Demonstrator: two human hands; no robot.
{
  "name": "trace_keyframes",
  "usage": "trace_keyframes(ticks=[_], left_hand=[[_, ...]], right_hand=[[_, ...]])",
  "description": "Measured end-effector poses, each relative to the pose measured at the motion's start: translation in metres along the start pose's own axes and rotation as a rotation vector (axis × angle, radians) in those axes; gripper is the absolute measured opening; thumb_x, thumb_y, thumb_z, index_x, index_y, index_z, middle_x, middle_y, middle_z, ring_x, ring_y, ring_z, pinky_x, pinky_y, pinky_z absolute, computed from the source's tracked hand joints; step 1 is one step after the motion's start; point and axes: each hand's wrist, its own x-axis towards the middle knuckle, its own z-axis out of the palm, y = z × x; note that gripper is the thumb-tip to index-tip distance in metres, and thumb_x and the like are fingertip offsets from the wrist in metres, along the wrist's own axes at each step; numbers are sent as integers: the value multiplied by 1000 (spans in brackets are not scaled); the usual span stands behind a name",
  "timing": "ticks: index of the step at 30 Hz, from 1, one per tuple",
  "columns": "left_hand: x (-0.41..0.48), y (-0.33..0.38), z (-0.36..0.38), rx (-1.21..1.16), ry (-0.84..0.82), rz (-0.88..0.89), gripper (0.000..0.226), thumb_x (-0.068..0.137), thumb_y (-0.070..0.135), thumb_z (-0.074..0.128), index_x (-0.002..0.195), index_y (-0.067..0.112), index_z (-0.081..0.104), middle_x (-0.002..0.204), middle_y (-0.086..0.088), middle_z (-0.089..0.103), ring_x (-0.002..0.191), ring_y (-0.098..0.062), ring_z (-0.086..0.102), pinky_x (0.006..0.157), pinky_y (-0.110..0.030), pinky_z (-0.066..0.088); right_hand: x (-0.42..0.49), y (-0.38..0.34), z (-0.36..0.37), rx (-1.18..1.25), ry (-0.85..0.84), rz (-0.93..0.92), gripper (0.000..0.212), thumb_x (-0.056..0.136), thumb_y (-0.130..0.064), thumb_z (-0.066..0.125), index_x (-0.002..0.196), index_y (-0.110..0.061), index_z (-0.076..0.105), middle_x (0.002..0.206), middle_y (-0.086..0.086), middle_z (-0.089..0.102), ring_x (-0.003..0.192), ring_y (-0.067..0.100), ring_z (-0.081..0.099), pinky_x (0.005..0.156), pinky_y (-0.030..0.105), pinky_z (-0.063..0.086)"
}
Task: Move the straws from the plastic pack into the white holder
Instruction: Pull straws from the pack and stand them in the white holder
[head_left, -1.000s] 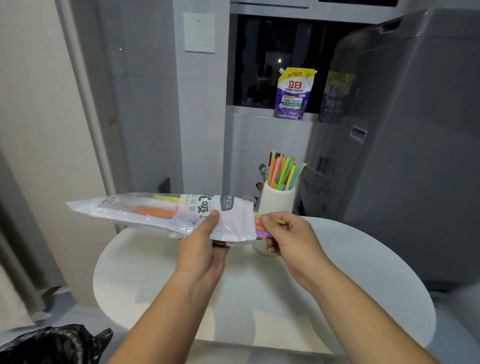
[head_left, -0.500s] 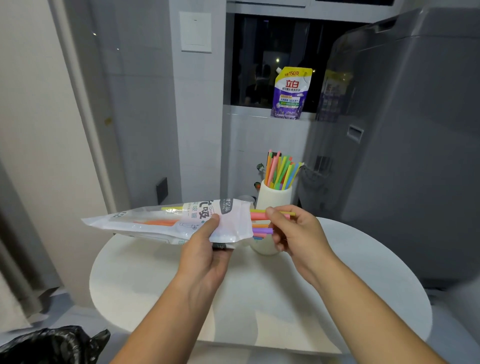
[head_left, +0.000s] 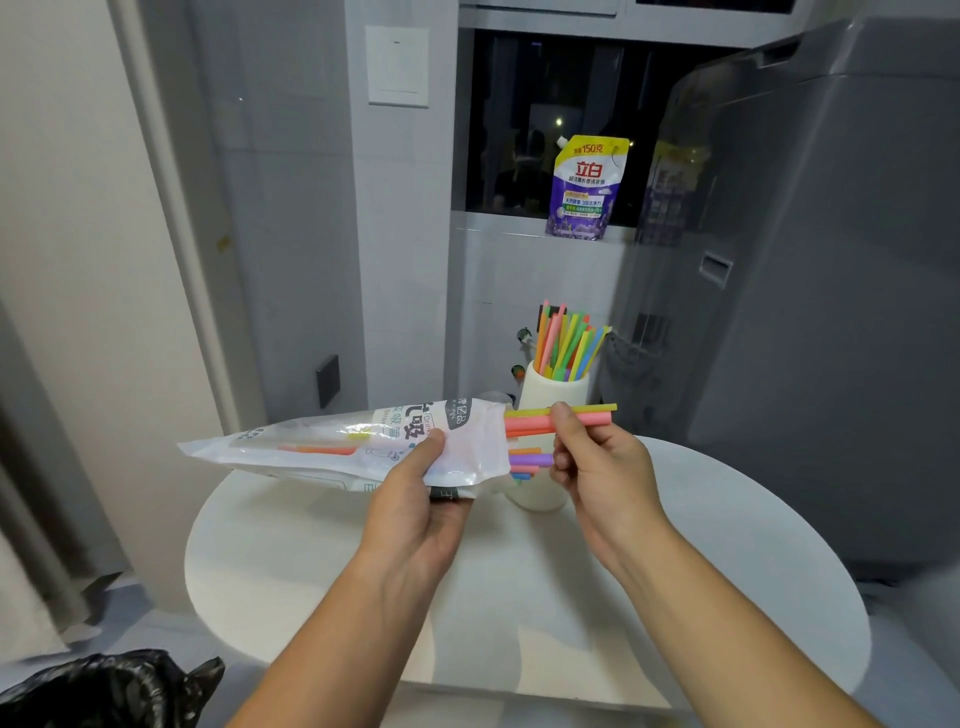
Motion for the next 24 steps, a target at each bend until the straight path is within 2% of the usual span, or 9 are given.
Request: trace_keyframes(ticks=[2,5,9,13,19,24], left_hand=[[-2,0,1,-13,10,-7,40,96,-1,62,135,6,59,95,-11,79,69,-20,79,50,-32,61],[-2,-1,2,-25,12,-19,39,97,-1,62,135,6,60,89,-10,80,69,-21,79,50,-32,60],[-3,-3,1,-17,0,-23,38,98,-1,60,135,4,60,93,-11,80,71,-20,79,51,-32,61],[-5,-4,3,-22,-2,-32,35,98,0,60,133,4,60,83,-10,81,67,-20,79,49,-30,60],[-4,-3,2,-35,0,-49,37,97,-1,61,134,3,60,83,-10,80,66,-21,78,48,-31,60],[0,3,-1,-73,4,-42,37,98,1,61,135,4,59,82,-11,80,68,-22,79,50,-34,61]], right_hand=[[1,0,0,-27,28,-19,29,93,-24,69,73,-5,65,54,0,52,54,13,47,65,34,45],[1,1,0,-14,46,8,26,93,-25,69,77,-4,67,55,0,54,56,13,51,65,31,50],[0,-2,3,185,8,121,13,95,-18,67,92,-6,70,66,2,63,61,10,59,58,23,55],[-1,-7,5,276,-3,170,7,94,-14,67,90,-9,70,68,-2,70,62,9,64,57,21,56],[2,-15,1,165,35,20,15,95,-13,66,81,-6,69,59,1,64,53,9,61,59,23,55],[11,-38,-11,93,0,-63,15,95,-12,65,83,-3,69,59,2,64,54,10,61,60,22,57]])
